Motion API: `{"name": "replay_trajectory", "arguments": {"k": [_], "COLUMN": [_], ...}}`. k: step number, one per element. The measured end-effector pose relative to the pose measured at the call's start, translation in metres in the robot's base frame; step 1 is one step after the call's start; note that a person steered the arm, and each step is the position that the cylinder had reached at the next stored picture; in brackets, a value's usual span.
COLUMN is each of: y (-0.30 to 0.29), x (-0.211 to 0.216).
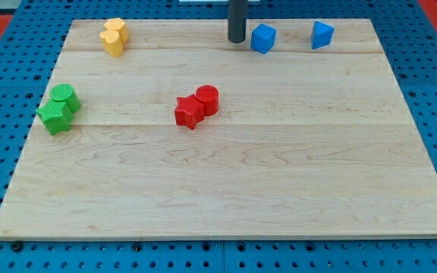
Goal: Separate green circle and green circle
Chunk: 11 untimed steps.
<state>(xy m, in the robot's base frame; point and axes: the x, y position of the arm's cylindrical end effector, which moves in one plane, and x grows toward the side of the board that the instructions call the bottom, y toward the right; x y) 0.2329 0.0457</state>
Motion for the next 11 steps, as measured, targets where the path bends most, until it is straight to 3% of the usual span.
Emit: {"name": "replay_trajectory", "arguments": {"k": [1,2,4,5,9,11], "y": [0.066,-0.019,-0.225,-0.339,-0.345,-0.270], "x": [-0.005,0.046,0.085,0.127,0.233,0.166]}}
